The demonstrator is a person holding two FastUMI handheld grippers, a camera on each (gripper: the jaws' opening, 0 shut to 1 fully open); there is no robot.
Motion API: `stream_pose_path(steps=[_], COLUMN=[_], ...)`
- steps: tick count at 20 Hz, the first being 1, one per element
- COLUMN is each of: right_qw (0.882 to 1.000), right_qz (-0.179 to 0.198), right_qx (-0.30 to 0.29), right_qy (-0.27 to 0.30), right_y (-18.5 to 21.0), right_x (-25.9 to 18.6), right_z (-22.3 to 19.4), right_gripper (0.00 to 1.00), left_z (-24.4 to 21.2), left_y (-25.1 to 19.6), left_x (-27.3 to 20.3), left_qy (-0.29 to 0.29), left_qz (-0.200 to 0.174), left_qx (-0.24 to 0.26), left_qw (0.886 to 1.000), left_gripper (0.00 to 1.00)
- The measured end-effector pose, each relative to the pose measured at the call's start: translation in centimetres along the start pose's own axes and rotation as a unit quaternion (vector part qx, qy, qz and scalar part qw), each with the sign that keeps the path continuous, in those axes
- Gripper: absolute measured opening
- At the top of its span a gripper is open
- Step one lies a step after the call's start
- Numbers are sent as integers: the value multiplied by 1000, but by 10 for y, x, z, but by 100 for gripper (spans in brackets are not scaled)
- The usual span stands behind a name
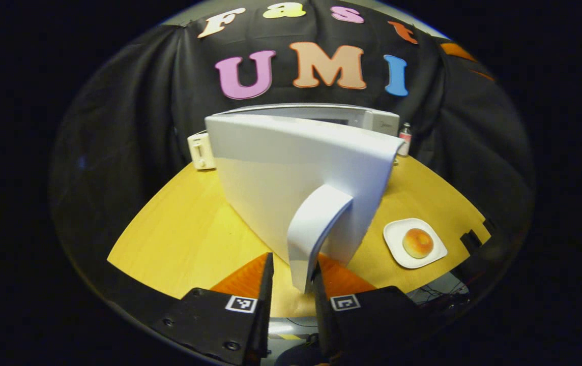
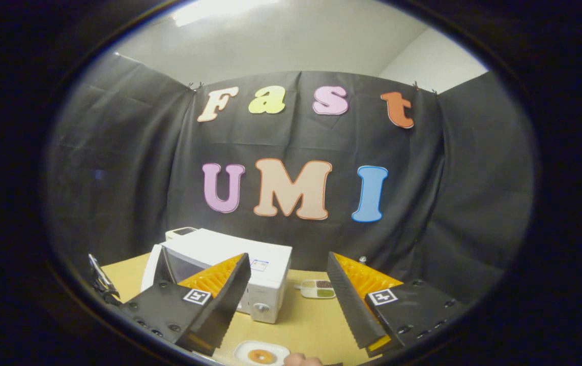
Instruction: Open the microwave oven with the left hand, put the food in, and close the microwave oven.
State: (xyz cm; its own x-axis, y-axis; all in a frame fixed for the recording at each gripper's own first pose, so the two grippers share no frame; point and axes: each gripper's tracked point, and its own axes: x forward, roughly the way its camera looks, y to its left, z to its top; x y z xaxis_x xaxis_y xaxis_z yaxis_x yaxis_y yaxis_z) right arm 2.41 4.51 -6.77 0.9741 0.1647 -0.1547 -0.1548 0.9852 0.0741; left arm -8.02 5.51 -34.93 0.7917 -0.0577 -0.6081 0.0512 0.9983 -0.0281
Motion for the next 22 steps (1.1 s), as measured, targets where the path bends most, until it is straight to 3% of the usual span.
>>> stream_pose_path(steps=[2, 3, 4, 6, 10, 16, 19, 22], right_qw=[1000, 1000, 1000, 1000, 998, 999, 999, 998], right_qz=[6, 10, 12, 23, 31, 28, 34, 52], right_qx=[1, -2, -4, -1, 34, 2, -17, -16], right_qy=[3, 5, 7, 6, -45, -17, -5, 10], right_y=[8, 11, 14, 24, 32, 39, 48, 62], right_x=[1, 0, 0, -1, -3, -12, -16, -21], right_z=[-7, -12, -17, -26, -34, -74, -89, -109], right_gripper=[97, 96, 97, 97, 96, 97, 96, 96], left_z=[-7, -9, -11, -17, -27, -32, -34, -42], left_y=[23, 36, 47, 71, 107, 140, 157, 174], left_x=[-10, -14, -19, -28, -40, -55, -65, -74], left_qy=[2, 1, 2, 2, 1, -5, -14, -9], left_qz=[14, 20, 25, 38, 37, 37, 53, 72], left_qx=[-9, -9, -12, -23, -52, -74, -54, -64], left_qw=[1000, 1000, 1000, 999, 998, 997, 997, 995], left_gripper=[51, 48, 59, 64, 64, 66, 66, 66])
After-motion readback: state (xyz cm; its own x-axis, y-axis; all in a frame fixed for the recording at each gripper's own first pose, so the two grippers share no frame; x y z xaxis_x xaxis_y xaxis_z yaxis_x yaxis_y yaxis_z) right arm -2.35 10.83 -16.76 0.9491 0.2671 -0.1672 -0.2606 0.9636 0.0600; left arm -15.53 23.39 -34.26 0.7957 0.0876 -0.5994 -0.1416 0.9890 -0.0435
